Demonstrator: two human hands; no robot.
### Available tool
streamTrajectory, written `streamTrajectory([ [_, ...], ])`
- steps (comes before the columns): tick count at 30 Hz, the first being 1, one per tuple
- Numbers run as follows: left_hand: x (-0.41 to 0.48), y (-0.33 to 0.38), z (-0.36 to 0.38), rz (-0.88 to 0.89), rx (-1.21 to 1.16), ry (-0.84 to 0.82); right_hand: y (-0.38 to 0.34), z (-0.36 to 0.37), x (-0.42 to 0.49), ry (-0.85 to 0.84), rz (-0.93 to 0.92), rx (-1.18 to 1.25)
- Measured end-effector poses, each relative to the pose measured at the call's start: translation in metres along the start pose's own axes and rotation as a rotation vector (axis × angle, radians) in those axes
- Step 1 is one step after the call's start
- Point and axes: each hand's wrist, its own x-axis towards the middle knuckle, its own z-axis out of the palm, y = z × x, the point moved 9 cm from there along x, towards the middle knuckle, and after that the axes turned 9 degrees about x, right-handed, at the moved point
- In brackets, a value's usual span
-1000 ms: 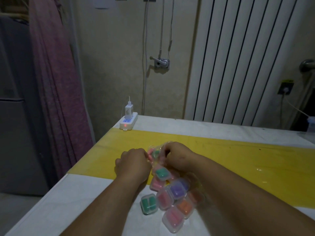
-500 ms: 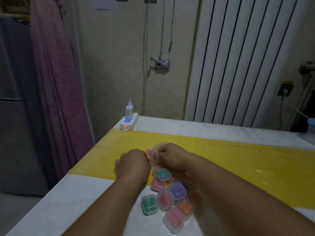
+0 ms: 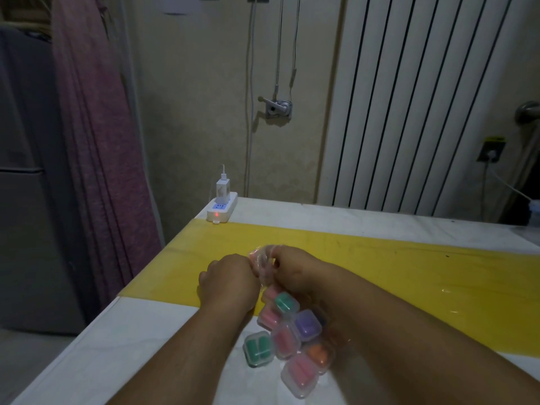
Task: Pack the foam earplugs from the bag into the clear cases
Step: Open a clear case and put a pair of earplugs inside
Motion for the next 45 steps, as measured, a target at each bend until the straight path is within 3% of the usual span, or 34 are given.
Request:
streamTrajectory([
  [4, -0.001, 0.002, 0.000, 0.017, 0.028, 0.011, 0.002, -0.030, -0.014, 0.163, 0.010, 0.190],
  [9, -0.003, 0.004, -0.001, 0.032, 0.066, 0.021, 0.013, -0.039, -0.024, 0.171, 0.078, 0.134],
  [15, -0.003, 0.003, 0.000, 0.012, 0.061, -0.007, 0.018, -0.051, -0.038, 0.310, 0.123, 0.352],
  [25, -0.007, 0.006, -0.006, 0.022, 0.083, 0.001, 0.061, -0.074, -0.079, 0.553, 0.396, 0.661],
  [29, -0.013, 0.015, -0.020, 0.061, -0.052, 0.047, 0.060, -0.073, -0.099, 0.598, 0.405, 0.865],
  [34, -0.025, 0.024, -0.042, 0.092, -0.143, 0.121, 0.048, -0.070, -0.125, 0.566, 0.382, 0.861],
  [37, -0.030, 0.020, -0.034, 0.032, -0.400, 0.050, 0.045, -0.067, -0.138, 0.554, 0.380, 0.908],
  [42, -0.035, 0.018, -0.035, -0.007, -0.556, 0.037, 0.045, -0.057, -0.145, 0.553, 0.310, 1.046],
  [45, -0.038, 0.025, -0.047, 0.086, -0.609, 0.104, 0.044, -0.042, -0.143, 0.503, 0.304, 1.141],
])
